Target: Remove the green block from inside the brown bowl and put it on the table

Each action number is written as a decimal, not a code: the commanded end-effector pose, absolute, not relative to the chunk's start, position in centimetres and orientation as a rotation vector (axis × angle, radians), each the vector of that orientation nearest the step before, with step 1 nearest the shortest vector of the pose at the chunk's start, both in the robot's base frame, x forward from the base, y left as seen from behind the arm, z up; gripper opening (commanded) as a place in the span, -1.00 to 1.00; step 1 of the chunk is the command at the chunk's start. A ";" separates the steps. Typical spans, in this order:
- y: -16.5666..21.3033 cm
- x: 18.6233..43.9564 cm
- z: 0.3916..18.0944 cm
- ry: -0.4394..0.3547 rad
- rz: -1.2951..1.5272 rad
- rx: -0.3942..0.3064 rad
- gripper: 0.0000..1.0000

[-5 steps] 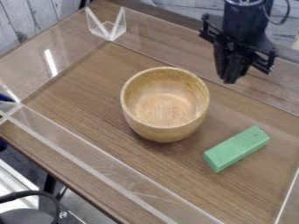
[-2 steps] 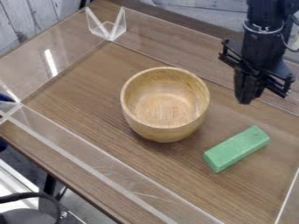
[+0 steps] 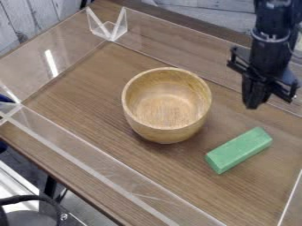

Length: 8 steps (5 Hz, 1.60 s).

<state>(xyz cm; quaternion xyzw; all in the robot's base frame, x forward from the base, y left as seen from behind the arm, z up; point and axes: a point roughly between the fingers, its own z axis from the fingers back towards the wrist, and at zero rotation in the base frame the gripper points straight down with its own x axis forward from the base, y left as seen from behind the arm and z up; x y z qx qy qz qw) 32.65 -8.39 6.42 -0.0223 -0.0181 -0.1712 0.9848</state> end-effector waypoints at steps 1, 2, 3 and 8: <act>-8.5 34.8 7.4 -0.101 -0.346 -0.057 -1.00; -8.3 35.4 6.1 -0.082 -0.342 -0.062 -1.00; -8.1 35.8 5.1 -0.070 -0.337 -0.065 -1.00; -7.8 36.1 3.8 -0.049 -0.305 -0.071 -1.00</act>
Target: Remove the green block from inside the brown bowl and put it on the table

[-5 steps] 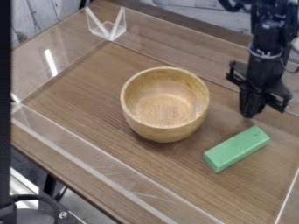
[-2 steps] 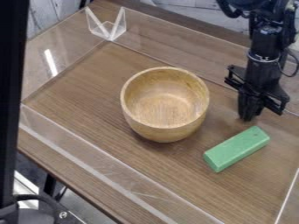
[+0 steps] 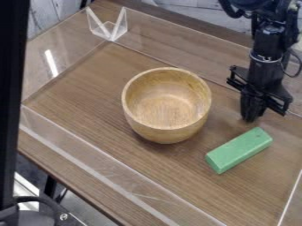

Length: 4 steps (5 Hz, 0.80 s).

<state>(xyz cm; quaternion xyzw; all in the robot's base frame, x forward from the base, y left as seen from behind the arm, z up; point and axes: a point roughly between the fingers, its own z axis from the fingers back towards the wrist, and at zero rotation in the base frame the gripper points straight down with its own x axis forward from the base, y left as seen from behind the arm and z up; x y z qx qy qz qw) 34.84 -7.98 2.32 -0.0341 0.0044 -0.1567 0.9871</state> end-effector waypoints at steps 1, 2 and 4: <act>-7.7 36.1 3.7 -0.045 -0.298 -0.071 -1.00; -7.7 36.1 3.5 -0.042 -0.291 -0.071 -1.00; -7.5 36.0 3.3 -0.035 -0.276 -0.072 -1.00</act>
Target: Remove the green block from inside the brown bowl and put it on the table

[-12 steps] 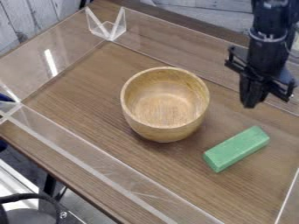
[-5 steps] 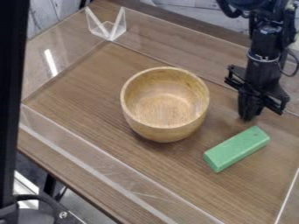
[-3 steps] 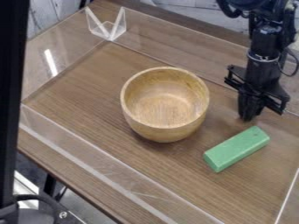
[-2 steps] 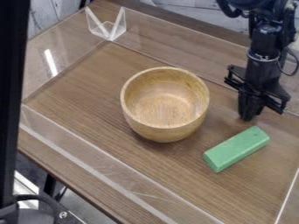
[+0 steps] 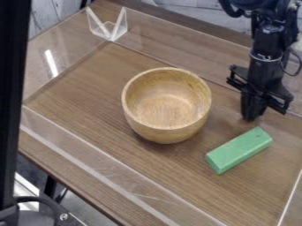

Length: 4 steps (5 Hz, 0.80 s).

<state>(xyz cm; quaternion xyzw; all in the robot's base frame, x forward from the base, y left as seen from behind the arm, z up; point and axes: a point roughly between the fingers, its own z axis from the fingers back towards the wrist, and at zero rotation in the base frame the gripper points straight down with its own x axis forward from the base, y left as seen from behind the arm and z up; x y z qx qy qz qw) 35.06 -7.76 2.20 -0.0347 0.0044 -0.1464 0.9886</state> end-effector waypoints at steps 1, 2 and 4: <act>-7.4 36.0 3.2 -0.031 -0.269 -0.072 -1.00; -7.4 36.0 3.0 -0.027 -0.261 -0.072 -1.00; -7.2 35.9 2.8 -0.019 -0.248 -0.072 -1.00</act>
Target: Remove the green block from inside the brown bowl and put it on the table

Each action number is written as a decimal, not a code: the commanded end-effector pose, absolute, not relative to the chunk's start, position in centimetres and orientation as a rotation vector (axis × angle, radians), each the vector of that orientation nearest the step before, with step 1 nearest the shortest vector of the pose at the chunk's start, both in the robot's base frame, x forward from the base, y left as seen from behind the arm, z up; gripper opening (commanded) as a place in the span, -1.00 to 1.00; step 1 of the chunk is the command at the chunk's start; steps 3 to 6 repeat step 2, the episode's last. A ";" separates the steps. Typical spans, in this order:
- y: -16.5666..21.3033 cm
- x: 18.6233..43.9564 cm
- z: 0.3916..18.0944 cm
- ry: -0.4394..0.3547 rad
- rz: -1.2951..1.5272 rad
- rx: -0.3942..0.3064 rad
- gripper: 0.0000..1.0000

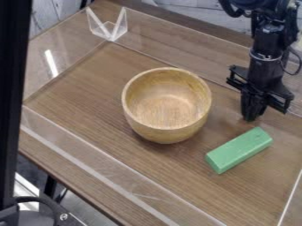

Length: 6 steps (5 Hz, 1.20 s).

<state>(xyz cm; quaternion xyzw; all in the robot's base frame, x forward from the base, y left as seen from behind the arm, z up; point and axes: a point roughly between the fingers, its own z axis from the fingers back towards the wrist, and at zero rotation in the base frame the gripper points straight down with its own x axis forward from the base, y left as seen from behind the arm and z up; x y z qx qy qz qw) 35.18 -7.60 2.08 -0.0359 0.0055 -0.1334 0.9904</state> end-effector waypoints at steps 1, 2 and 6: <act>-7.1 35.9 2.7 -0.016 -0.241 -0.072 -1.00; -7.1 35.9 2.6 -0.012 -0.235 -0.072 -1.00; -7.1 35.9 2.6 -0.012 -0.235 -0.072 -1.00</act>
